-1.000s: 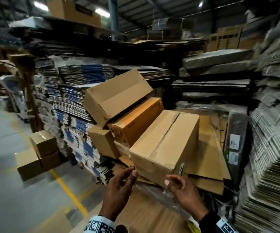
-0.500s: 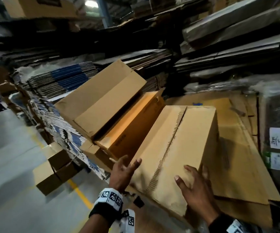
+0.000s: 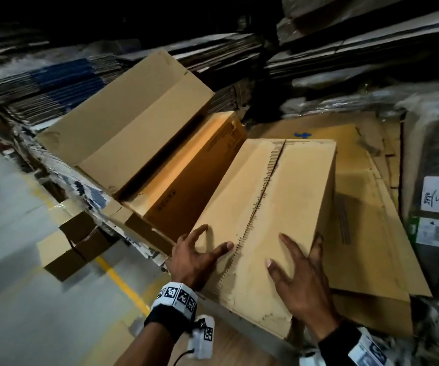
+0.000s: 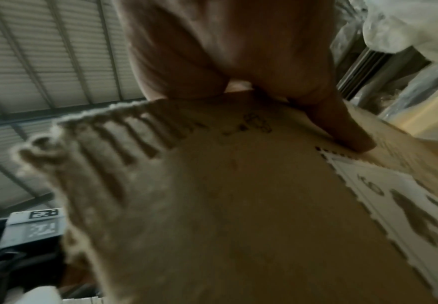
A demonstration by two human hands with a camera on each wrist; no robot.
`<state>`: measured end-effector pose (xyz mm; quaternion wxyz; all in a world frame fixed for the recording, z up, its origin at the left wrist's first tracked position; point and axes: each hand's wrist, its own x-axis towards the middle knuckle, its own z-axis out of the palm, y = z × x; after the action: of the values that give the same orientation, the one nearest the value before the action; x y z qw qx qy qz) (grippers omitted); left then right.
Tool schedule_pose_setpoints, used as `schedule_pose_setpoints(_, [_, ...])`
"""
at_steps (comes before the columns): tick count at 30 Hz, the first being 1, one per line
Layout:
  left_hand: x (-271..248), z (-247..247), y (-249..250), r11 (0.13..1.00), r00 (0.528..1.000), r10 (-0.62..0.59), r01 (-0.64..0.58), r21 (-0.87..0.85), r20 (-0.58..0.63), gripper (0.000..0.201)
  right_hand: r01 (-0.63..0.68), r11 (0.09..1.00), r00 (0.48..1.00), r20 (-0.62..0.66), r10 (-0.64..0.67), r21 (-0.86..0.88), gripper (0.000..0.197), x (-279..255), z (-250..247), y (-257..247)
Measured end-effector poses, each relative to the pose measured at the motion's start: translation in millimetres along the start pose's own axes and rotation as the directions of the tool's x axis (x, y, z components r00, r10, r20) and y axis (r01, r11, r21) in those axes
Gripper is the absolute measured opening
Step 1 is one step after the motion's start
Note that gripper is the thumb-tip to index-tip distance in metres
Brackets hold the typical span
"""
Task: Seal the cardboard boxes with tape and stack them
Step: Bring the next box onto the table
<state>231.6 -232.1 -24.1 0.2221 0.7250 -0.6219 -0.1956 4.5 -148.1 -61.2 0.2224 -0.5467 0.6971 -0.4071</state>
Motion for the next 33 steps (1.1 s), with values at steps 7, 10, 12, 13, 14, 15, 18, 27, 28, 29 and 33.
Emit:
schedule_pose_setpoints(7, [-63.5,-6.6,-6.1,1.0,1.0,0.016,-0.016,-0.016,0.011,0.098,0.012,1.0,1.0,-0.003,-0.012,-0.008,0.067,-52.3,-30.2,5.7])
schedule_pose_setpoints(10, [-104.4,-18.5,-8.4,0.999,0.999,0.026,-0.026,-0.025,-0.019,0.095,0.011,1.0,1.0,0.007,-0.011,0.013,0.067,-92.9,-42.4,4.5])
schedule_pose_setpoints(12, [-136.1,-31.7,-14.4,0.999,0.998,0.029,-0.031,-0.044,-0.047,0.092,0.023,0.999,1.0,-0.001,-0.023,0.029,0.067,-126.4,-50.5,0.2])
schedule_pose_setpoints(13, [-153.9,-39.0,-19.3,0.998,0.997,0.036,-0.039,-0.046,-0.064,0.09,0.028,0.999,1.0,-0.006,-0.028,0.037,0.067,-146.0,-55.8,-4.1])
schedule_pose_setpoints(14, [-172.4,-46.5,-25.5,0.998,0.995,0.048,-0.052,-0.046,-0.083,0.089,0.039,0.999,0.999,-0.015,-0.039,0.038,0.066,-166.7,-61.6,-10.0])
schedule_pose_setpoints(15, [-192.2,-54.9,-33.0,0.997,0.992,0.065,-0.07,-0.046,-0.106,0.087,0.057,0.998,0.998,-0.022,-0.056,0.031,0.066,-188.5,-67.0,-16.7])
schedule_pose_setpoints(18, [-261.2,-87.4,-61.0,0.992,0.982,0.078,-0.093,-0.084,-0.171,0.085,0.108,0.994,0.994,-0.035,-0.108,0.007,0.066,-262.6,-81.1,-43.0])
schedule_pose_setpoints(27, [-482.3,-199.1,-201.6,0.995,0.857,-0.093,0.058,-0.084,-0.507,0.078,0.38,0.912,0.906,0.136,-0.401,0.157,0.063,-459.4,-44.3,-109.7])
schedule_pose_setpoints(28, [-504.1,-207.5,-222.0,0.992,0.843,-0.121,0.089,-0.087,-0.525,0.077,0.402,0.899,0.887,0.169,-0.43,0.175,0.058,-476.1,-34.4,-116.1])
schedule_pose_setpoints(29, [-525.1,-214.1,-242.7,0.987,0.829,-0.159,0.127,-0.095,-0.537,0.077,0.421,0.885,0.864,0.21,-0.457,0.197,0.052,-490.8,-24.3,-121.8])
schedule_pose_setpoints(33, [-603.8,-223.1,-313.1,0.936,0.76,-0.344,0.323,-0.138,-0.552,0.078,0.475,0.835,0.742,0.384,-0.549,0.276,0.048,-534.6,20.1,-136.8])
